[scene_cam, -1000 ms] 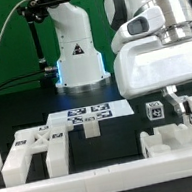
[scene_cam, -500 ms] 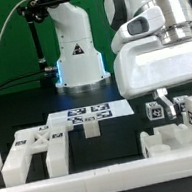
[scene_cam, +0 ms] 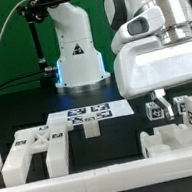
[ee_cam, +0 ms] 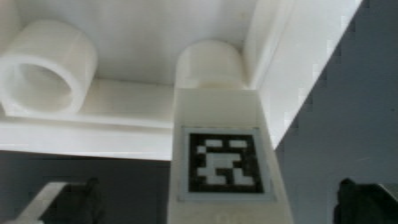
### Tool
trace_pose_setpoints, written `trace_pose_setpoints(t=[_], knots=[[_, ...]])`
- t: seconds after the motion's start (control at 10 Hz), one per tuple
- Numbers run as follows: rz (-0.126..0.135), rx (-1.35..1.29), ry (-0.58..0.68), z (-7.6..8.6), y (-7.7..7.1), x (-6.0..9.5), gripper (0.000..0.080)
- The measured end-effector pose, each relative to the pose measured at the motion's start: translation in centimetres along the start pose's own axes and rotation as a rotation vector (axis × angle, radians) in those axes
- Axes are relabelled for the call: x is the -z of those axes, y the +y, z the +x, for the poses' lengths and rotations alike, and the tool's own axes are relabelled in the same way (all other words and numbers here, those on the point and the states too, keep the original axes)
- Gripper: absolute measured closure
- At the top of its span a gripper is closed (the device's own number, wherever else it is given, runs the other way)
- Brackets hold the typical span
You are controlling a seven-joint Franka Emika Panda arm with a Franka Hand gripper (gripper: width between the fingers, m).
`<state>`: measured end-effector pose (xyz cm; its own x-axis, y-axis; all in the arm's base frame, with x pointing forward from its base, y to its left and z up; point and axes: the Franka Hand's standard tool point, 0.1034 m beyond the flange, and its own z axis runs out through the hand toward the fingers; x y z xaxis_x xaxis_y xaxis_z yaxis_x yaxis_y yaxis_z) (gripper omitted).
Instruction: Assemble chair
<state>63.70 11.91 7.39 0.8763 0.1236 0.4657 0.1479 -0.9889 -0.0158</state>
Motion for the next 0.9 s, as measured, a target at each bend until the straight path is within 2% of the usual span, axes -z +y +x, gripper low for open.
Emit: trace_pose_setpoints(t=[0.2, 0.4, 0.8, 0.9], knots=[[0.006, -0.047, -0.081, 0.7, -0.2, 0.4, 0.0151], [0.004, -0.056, -0.089, 0.5, 0.0, 0.1, 0.0151], [0.015, -0.081, -0.363, 0.1, 1.1, -0.3, 0.0151], [0.020, -0.083, -0.412, 0.7, 1.0, -0.4, 0.0151]])
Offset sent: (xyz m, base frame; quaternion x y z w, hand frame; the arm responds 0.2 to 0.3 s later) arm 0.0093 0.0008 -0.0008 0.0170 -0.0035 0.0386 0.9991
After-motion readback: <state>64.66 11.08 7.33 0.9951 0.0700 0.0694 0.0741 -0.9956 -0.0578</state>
